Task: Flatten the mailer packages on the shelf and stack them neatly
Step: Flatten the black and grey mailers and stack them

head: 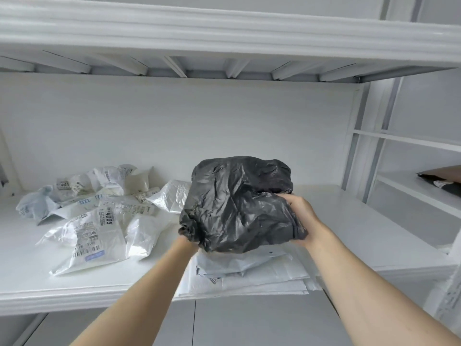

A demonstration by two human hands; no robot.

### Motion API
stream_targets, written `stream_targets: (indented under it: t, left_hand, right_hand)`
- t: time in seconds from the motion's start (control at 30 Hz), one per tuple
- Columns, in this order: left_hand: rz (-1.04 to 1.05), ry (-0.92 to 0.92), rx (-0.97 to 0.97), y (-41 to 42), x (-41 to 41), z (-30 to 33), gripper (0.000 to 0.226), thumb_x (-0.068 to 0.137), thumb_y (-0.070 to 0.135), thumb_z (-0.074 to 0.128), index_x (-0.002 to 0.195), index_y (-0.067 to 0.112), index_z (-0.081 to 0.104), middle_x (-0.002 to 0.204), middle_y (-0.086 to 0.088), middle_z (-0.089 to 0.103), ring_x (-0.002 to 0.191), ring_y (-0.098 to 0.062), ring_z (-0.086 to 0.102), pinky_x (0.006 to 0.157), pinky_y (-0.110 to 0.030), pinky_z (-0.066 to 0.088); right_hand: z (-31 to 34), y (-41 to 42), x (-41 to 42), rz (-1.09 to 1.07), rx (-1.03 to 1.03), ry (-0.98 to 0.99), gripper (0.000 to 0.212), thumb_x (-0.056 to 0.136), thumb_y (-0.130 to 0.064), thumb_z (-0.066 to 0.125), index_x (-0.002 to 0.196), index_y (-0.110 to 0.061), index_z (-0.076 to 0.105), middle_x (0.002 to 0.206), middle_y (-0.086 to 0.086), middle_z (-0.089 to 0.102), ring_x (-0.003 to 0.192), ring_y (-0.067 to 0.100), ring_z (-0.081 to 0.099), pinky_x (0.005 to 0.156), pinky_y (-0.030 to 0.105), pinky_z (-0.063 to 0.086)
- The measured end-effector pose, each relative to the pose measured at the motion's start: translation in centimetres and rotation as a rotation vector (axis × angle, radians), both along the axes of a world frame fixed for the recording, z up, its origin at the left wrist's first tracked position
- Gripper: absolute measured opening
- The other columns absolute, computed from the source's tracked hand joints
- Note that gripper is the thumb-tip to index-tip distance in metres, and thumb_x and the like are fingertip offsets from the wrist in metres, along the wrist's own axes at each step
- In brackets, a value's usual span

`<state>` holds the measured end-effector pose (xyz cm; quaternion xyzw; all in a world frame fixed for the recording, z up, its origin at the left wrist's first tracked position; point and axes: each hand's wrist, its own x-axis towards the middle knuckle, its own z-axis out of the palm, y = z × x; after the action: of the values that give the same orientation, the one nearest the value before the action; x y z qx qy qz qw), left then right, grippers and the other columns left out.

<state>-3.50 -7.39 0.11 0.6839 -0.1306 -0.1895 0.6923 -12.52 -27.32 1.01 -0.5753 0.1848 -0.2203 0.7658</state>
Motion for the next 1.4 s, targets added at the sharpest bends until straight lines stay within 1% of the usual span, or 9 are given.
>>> stream_targets:
  t: [0.17,0.3,0.43,0.57,0.87,0.97,1.07,1.23,1.4]
  left_hand:
    - [-0.036,-0.071,-0.148,1.5,0.7,4.7,0.061,0.102,0.054,0.015,0.120,0.015,0.058,0.122,-0.009,0.060,0.113,-0.032,0.054,0.112,-0.053,0.024]
    - [-0.305,0.163,-0.390,1.9,2.4,6.1,0.115,0.070,0.094,0.009,0.155,0.017,0.015,0.154,-0.001,0.025,0.144,-0.027,0.022,0.118,-0.055,0.009]
    - [-0.362,-0.060,-0.207,1.8,2.6,7.4,0.067,0.079,0.065,0.056,0.122,0.014,0.061,0.107,-0.005,0.070,0.100,-0.024,0.065,0.086,-0.045,0.053]
    - [-0.120,-0.180,-0.123,0.5,2.7,7.3,0.012,0.086,0.012,0.072,0.095,0.008,0.065,0.078,-0.003,0.075,0.071,-0.017,0.071,0.067,-0.027,0.056]
    - [0.098,-0.278,0.050,-0.8,3.8,6.3,0.067,0.080,0.049,0.071,0.133,0.034,0.033,0.124,-0.002,0.049,0.113,-0.023,0.053,0.101,-0.045,0.043]
    - [-0.159,-0.318,-0.049,-1.9,0.5,7.2,0.050,0.087,0.062,0.055,0.125,0.032,0.046,0.115,0.008,0.054,0.101,-0.008,0.054,0.088,-0.036,0.043]
    - [-0.538,-0.223,-0.175,-3.1,-1.2,7.5,0.077,0.077,0.076,0.056,0.137,0.028,0.046,0.128,0.005,0.062,0.117,-0.011,0.060,0.100,-0.039,0.044]
    - [-0.369,-0.083,-0.212,-3.4,0.2,6.5,0.051,0.076,0.025,0.074,0.122,0.012,0.056,0.109,-0.017,0.068,0.096,-0.027,0.068,0.092,-0.045,0.053]
    - [-0.294,0.246,-0.496,-1.6,1.8,5.4,0.018,0.089,0.004,0.049,0.093,-0.003,0.064,0.084,-0.016,0.069,0.073,-0.027,0.068,0.078,-0.038,0.059]
  right_hand:
    - [1.9,1.7,0.4,-0.069,-0.104,0.007,0.017,0.093,-0.003,0.051,0.098,-0.011,0.065,0.078,0.011,0.074,0.070,0.028,0.070,0.068,0.036,0.055]
    - [3.5,2.6,0.8,-0.232,-0.237,-0.023,0.031,0.095,0.002,0.043,0.092,-0.020,0.065,0.087,0.007,0.072,0.082,0.026,0.069,0.076,0.040,0.058]
    - [4.3,2.4,0.9,-0.393,-0.423,-0.026,0.035,0.091,0.003,0.040,0.096,-0.022,0.064,0.099,0.002,0.070,0.100,0.028,0.065,0.095,0.046,0.052]
    - [4.6,2.1,0.5,-0.460,-0.530,-0.077,0.027,0.093,0.000,0.042,0.105,-0.015,0.061,0.097,-0.002,0.068,0.096,0.024,0.065,0.087,0.036,0.051]
    - [5.4,0.9,-0.5,-0.770,-0.585,-0.119,0.019,0.096,-0.003,0.038,0.095,-0.009,0.056,0.087,0.002,0.061,0.086,0.027,0.058,0.072,0.029,0.042]
    - [6.5,2.4,0.0,-0.689,-0.635,-0.216,0.019,0.096,-0.007,0.043,0.090,-0.012,0.060,0.083,-0.001,0.064,0.082,0.020,0.058,0.071,0.027,0.043]
    - [7.2,4.6,0.6,-0.319,-0.551,-0.348,0.022,0.097,-0.014,0.049,0.102,-0.013,0.070,0.102,0.002,0.073,0.099,0.018,0.067,0.087,0.029,0.051]
    - [6.4,5.3,-0.1,0.194,-0.432,-0.247,0.046,0.101,-0.038,0.032,0.127,-0.017,0.064,0.121,0.004,0.069,0.114,0.016,0.064,0.100,0.030,0.047]
    - [4.8,3.5,-0.1,-0.353,-0.602,-0.202,0.027,0.094,-0.012,0.050,0.106,-0.024,0.071,0.114,-0.006,0.069,0.111,0.008,0.061,0.104,0.031,0.044]
